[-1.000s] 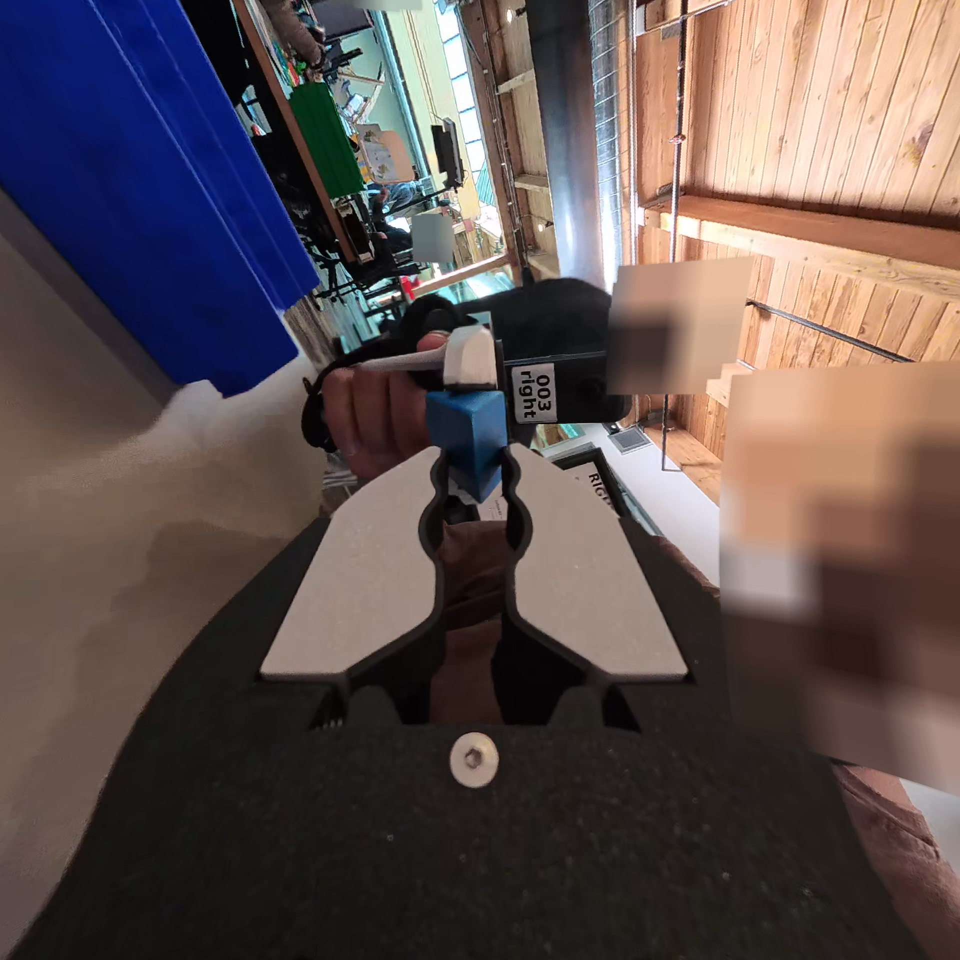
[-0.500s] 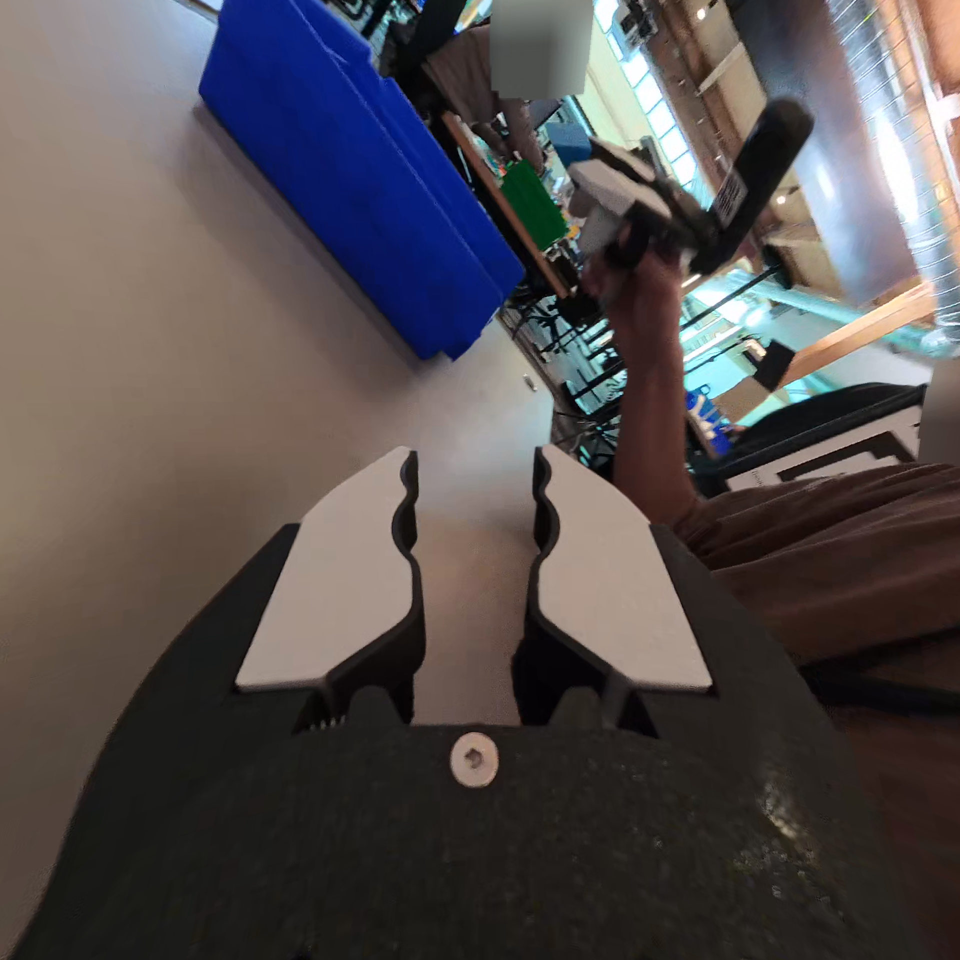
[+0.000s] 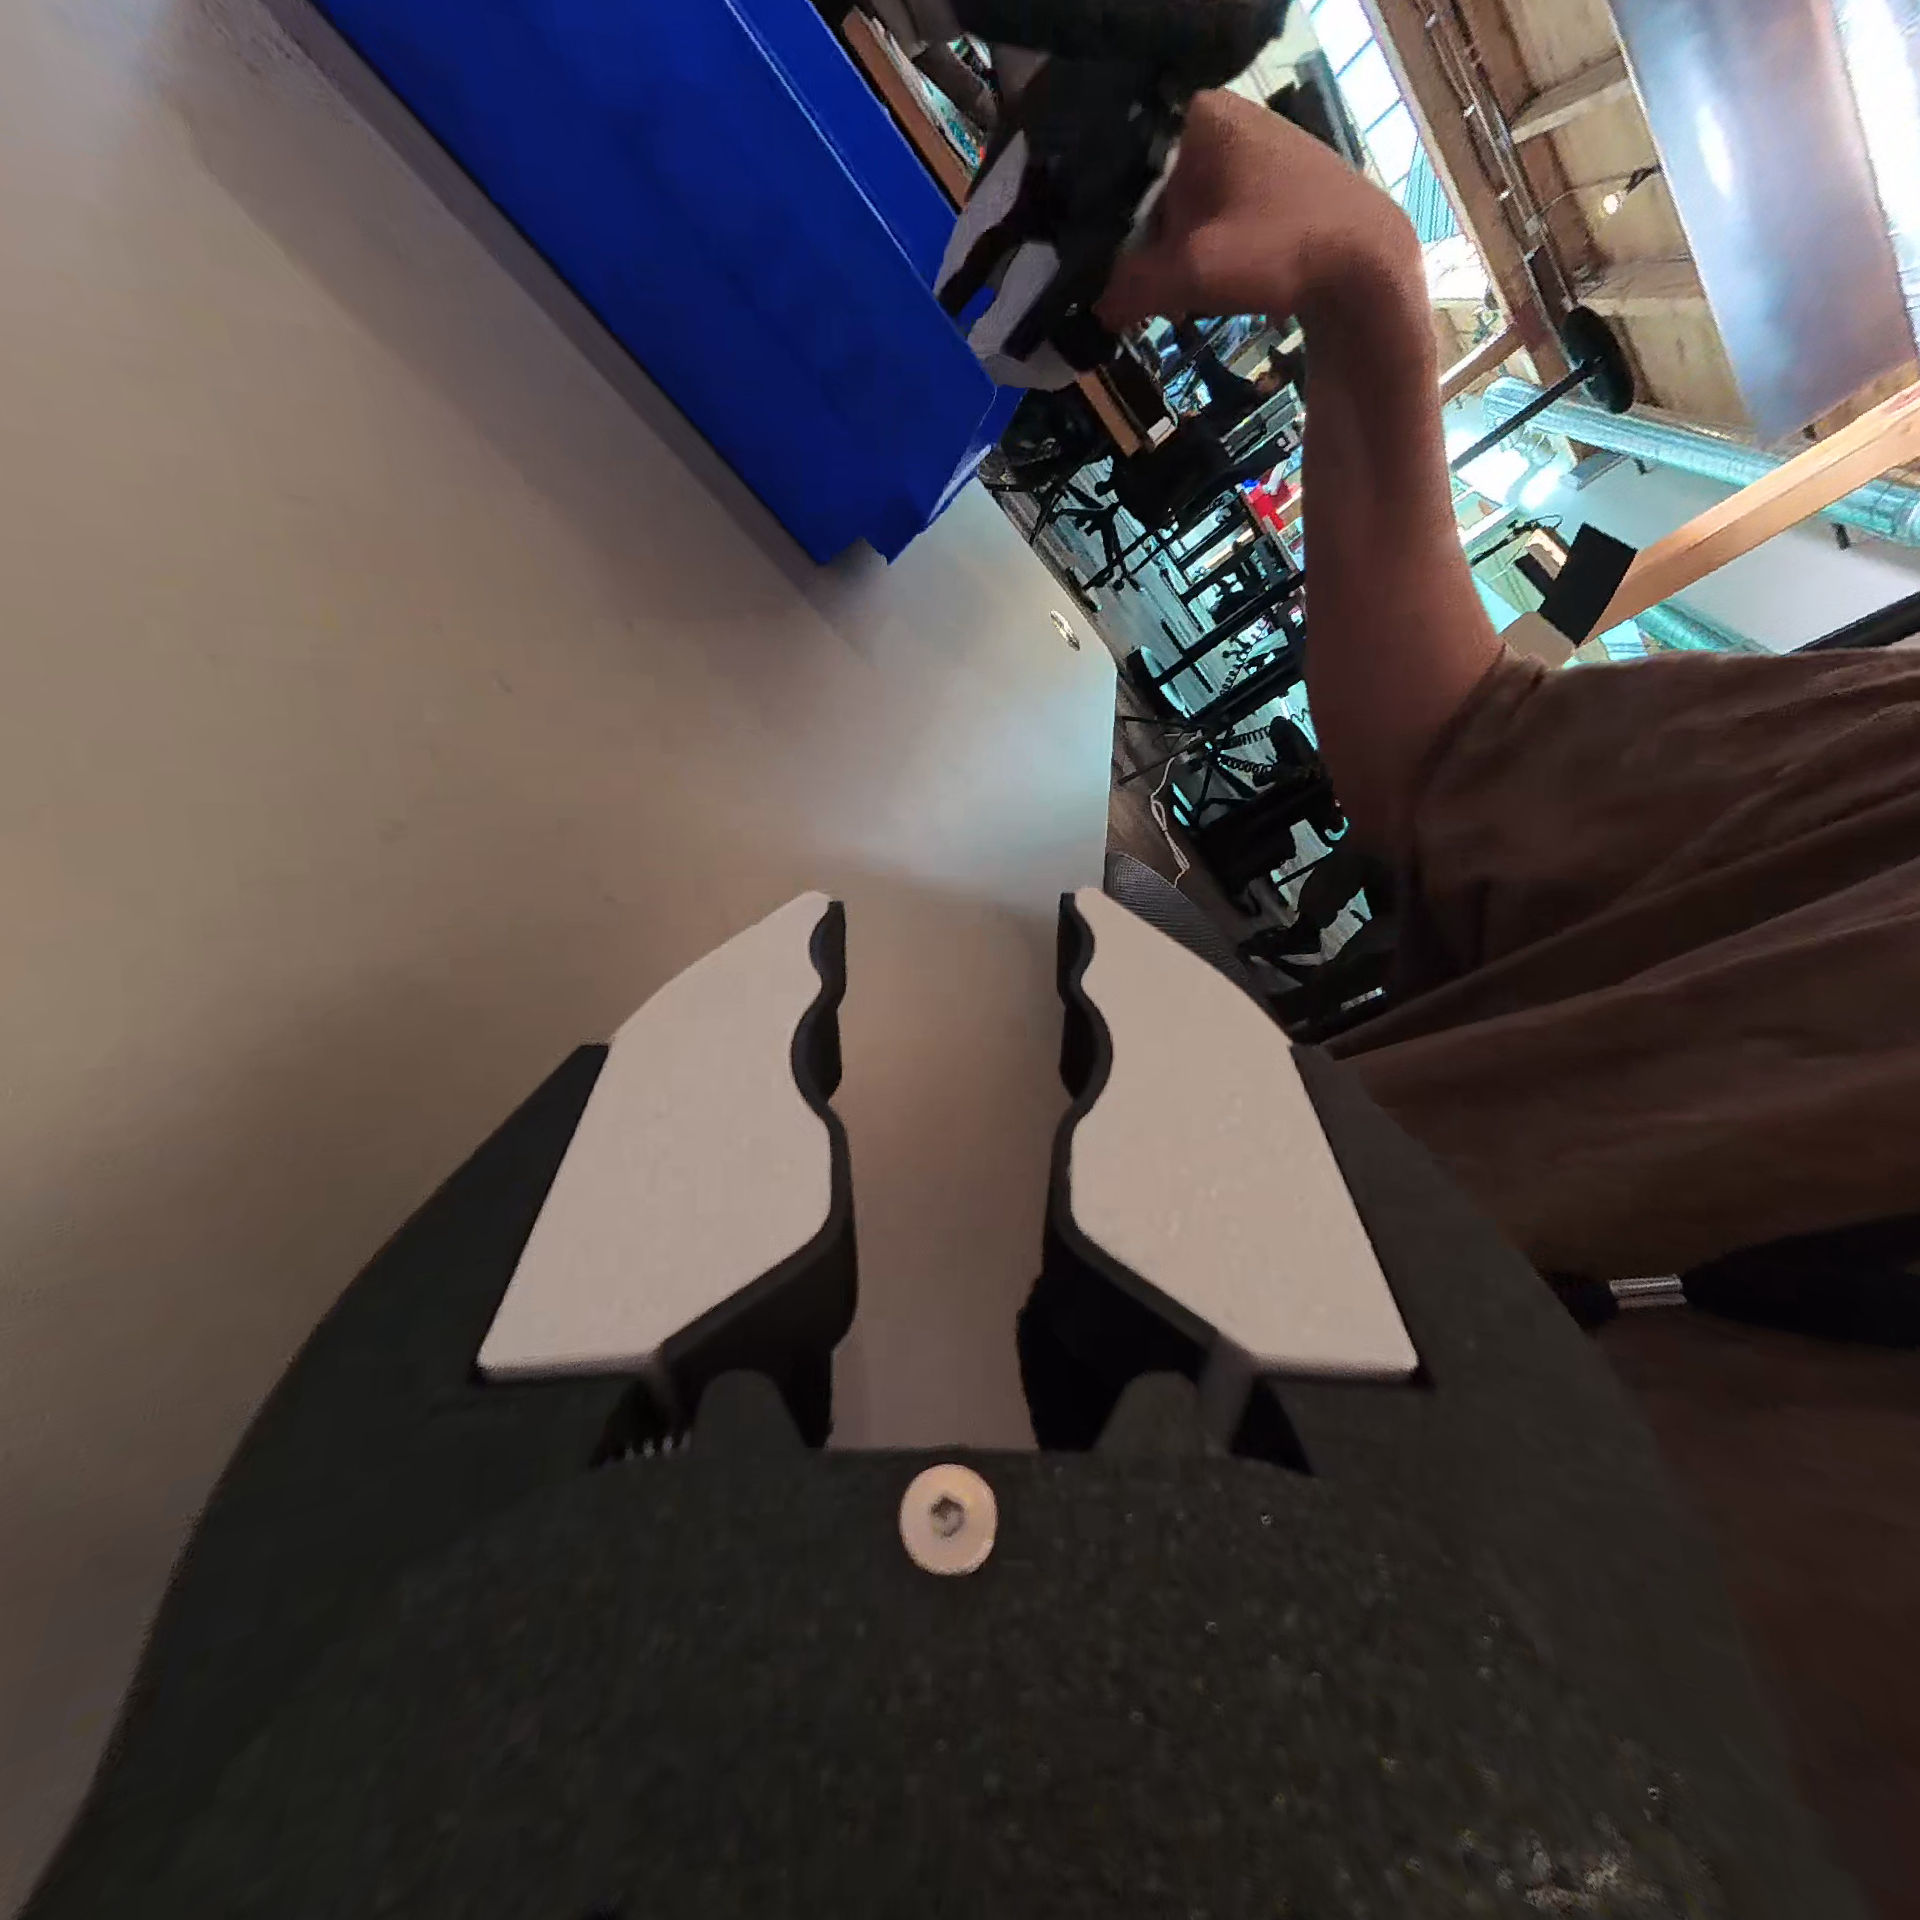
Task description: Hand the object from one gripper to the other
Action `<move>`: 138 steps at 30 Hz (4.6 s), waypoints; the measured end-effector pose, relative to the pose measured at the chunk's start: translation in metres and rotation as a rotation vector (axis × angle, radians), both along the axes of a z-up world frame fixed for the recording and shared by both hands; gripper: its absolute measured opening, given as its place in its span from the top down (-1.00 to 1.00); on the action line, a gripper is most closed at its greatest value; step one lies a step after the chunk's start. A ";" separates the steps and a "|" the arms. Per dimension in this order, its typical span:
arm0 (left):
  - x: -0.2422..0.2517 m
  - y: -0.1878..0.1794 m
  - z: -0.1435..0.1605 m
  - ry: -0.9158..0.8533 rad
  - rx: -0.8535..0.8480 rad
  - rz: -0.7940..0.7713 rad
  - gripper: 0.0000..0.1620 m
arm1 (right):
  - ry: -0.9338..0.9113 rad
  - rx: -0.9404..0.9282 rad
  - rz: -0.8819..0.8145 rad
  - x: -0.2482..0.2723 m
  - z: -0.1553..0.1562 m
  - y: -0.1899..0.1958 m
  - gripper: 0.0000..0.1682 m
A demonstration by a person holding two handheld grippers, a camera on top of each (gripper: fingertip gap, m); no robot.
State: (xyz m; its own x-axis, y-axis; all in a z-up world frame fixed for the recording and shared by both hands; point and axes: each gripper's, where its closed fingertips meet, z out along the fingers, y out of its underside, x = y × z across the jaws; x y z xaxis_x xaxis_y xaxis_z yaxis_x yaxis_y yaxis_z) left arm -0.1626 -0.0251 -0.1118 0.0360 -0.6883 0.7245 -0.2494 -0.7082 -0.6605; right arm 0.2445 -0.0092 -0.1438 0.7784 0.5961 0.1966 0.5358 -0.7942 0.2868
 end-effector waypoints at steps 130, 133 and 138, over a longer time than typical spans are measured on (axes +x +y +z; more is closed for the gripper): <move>-0.050 0.180 0.114 -0.272 -0.458 0.215 0.59 | 0.969 1.315 0.487 -0.328 0.114 0.038 0.41; -0.001 0.140 0.124 -0.312 -0.534 0.078 0.59 | 1.013 1.303 0.583 -0.365 0.131 0.060 0.40; 0.046 0.094 0.125 -0.291 -0.584 -0.080 0.59 | 1.069 1.328 0.581 -0.380 0.146 0.080 0.38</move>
State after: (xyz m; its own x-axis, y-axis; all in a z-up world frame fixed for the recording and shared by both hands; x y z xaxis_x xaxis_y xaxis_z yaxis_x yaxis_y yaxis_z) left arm -0.1167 0.0694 0.0127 -0.2534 -0.1709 0.9521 -0.1856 -0.9574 -0.2212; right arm -0.1356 0.0709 0.0018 0.6466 0.6898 0.3258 0.3075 0.1552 -0.9388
